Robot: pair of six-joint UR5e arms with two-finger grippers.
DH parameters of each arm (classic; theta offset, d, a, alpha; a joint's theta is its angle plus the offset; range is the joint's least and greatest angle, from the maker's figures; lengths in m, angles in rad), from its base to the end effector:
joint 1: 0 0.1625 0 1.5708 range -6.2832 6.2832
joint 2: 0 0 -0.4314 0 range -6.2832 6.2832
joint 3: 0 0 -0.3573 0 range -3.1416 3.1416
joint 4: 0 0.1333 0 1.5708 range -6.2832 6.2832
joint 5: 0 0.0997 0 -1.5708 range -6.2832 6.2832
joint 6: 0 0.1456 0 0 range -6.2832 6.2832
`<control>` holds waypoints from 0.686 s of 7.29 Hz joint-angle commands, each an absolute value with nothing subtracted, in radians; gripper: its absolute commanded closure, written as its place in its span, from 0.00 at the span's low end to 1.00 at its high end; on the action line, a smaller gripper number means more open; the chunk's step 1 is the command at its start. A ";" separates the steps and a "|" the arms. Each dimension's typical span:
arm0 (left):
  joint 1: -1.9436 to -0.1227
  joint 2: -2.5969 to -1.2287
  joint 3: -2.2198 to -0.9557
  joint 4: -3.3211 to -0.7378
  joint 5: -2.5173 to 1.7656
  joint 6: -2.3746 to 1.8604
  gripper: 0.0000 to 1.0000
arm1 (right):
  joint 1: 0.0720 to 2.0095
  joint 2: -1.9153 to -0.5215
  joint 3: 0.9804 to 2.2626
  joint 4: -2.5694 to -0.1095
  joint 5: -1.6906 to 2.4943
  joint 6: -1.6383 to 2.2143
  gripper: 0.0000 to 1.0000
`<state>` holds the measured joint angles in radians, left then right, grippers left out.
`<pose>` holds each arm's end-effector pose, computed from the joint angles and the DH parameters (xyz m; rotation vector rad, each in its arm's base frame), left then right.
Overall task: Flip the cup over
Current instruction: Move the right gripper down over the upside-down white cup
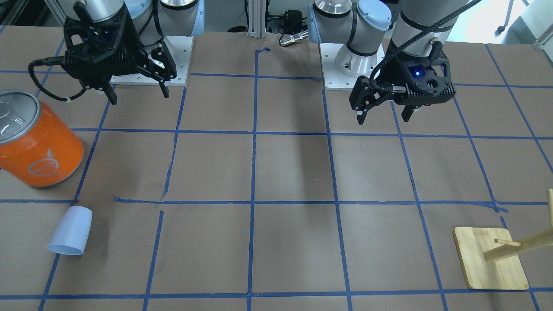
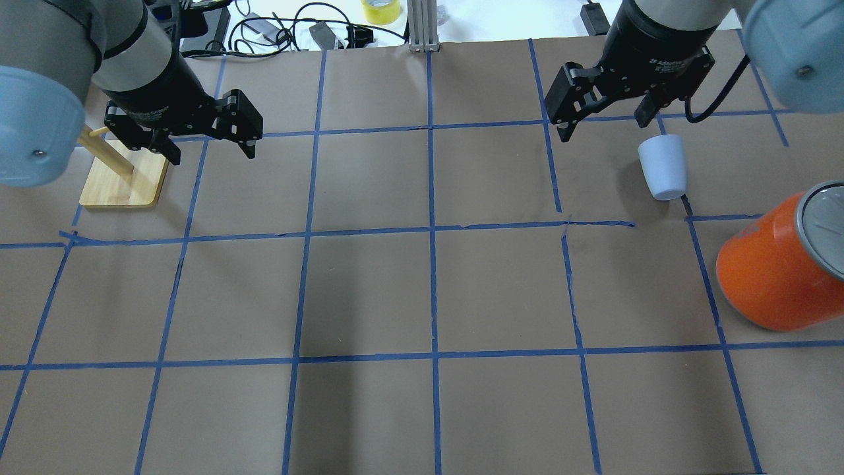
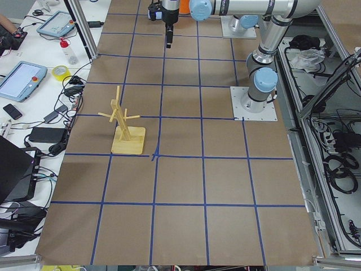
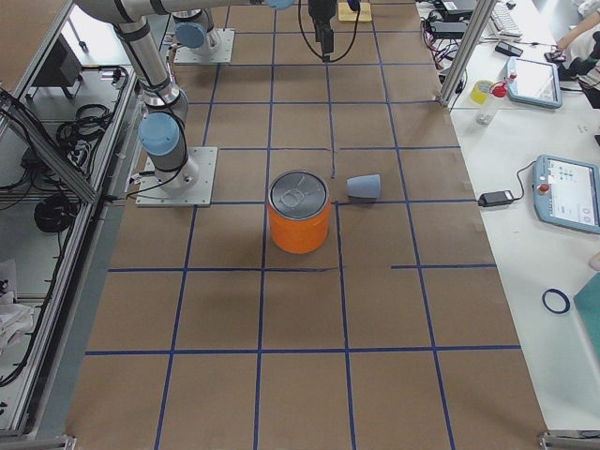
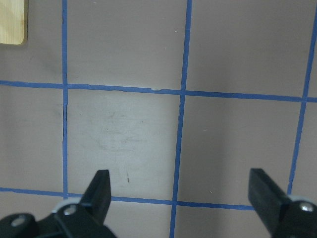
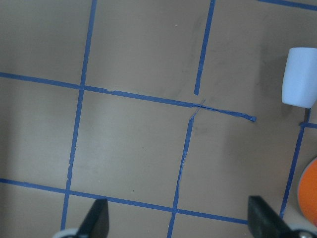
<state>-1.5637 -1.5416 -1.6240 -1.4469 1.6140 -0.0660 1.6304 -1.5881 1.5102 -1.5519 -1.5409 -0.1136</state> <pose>-0.1238 -0.4592 0.4503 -0.1165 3.0952 -0.1567 0.1646 -0.4478 0.4822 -0.2705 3.1001 -0.0931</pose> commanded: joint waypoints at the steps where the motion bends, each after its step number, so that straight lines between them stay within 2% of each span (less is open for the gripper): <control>1: -1.566 -1.540 -1.624 -1.447 1.614 -0.066 0.00 | 1.617 -1.576 1.547 -1.557 -1.590 -0.106 0.00; 3: -1.563 -1.542 -1.626 -1.451 1.615 -0.067 0.00 | 1.505 -1.425 1.487 -1.651 -1.586 -0.101 0.00; 5: -1.565 -1.542 -1.632 -1.433 1.614 -0.081 0.00 | 1.444 -1.246 1.366 -1.683 -1.591 -0.110 0.00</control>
